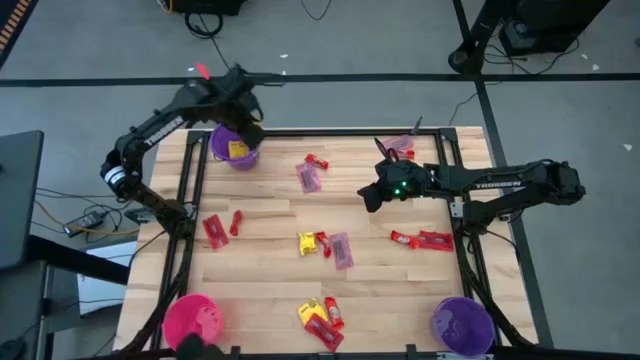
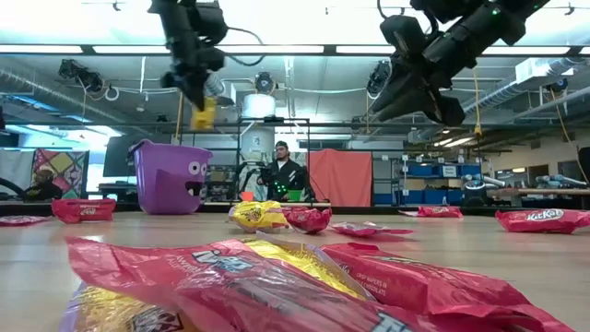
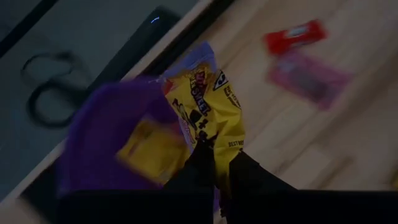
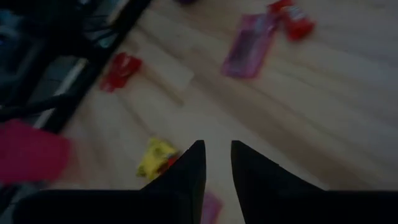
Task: Sort candy by brand, put in halloween buckets
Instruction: Put the yellow candy into the top purple bucket
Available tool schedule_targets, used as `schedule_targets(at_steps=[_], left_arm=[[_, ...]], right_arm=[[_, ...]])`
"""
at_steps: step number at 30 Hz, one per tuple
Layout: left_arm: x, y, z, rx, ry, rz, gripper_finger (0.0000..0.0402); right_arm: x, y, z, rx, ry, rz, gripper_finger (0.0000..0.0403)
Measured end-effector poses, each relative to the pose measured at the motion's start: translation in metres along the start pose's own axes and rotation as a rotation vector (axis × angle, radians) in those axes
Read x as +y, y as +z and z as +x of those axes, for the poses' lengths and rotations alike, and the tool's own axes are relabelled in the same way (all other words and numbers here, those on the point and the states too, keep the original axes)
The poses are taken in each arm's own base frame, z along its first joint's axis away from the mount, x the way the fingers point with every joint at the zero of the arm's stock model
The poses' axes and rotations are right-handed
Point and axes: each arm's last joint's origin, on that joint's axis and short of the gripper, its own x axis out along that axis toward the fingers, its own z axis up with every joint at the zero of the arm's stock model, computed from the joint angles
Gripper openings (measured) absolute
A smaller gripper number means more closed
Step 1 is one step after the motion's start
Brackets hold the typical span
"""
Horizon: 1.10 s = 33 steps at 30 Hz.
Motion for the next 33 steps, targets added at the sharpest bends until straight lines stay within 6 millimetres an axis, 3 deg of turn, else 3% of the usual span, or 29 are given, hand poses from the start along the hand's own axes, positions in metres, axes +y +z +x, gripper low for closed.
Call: schedule_targets(at_steps=[6, 12, 18, 28, 33], left_arm=[[0.022, -0.008, 0.000, 0.055, 0.037, -0.022, 0.0013], [0.044, -0.024, 0.029, 0.137, 0.017, -0.085, 0.0014], [0.048, -0.039, 0.049, 0.206, 0.019, -0.186, 0.0022], [0.049, -0.048, 0.063, 0.233, 0.028, -0.251, 0.0148], [0.041, -0.047, 0.043, 0.127, 0.015, -0.303, 0.0176]], right_arm=[[0.005, -0.009, 0.005, 0.055, 0.093, -0.018, 0.0085], [0.014, -0.025, 0.025, 0.191, 0.195, -0.112, 0.0084], [0.020, -0.042, 0.052, 0.223, 0.250, -0.310, 0.0084], [0.014, -0.039, 0.089, 0.310, 0.265, -0.310, 0.0092], [0.019, -0.036, 0.105, 0.350, 0.314, -0.372, 0.0112]])
